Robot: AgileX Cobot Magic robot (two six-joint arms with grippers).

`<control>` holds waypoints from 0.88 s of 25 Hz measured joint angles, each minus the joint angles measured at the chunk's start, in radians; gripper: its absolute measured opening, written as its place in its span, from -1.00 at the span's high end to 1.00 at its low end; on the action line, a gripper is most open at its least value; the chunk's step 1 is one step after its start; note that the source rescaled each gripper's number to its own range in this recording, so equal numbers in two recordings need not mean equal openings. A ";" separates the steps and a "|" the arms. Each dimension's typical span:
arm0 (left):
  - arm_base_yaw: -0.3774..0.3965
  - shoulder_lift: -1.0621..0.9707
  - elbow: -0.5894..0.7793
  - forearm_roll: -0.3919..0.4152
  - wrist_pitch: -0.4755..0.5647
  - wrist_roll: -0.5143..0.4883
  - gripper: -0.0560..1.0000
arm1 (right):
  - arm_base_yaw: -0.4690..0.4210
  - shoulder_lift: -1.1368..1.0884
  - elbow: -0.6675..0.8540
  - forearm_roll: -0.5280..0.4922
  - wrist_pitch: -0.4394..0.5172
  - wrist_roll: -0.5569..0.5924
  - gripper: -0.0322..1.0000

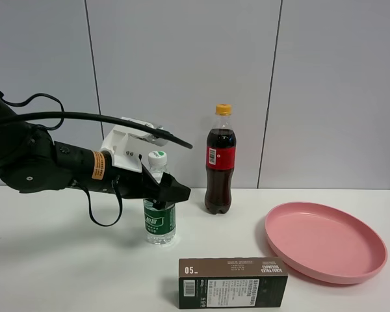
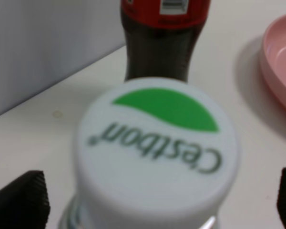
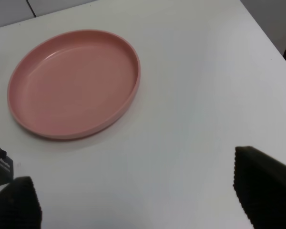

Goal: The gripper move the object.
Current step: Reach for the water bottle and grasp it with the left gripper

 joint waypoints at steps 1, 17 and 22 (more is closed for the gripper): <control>-0.003 0.012 -0.008 -0.002 0.000 0.002 -1.00 | 0.000 0.000 0.000 0.000 0.000 0.000 -1.00; -0.006 0.080 -0.035 -0.008 0.011 0.087 -0.89 | 0.000 0.000 0.000 0.000 0.000 0.000 -1.00; -0.006 0.080 -0.035 -0.010 0.010 0.091 0.08 | 0.000 0.000 0.000 0.000 0.000 0.000 -1.00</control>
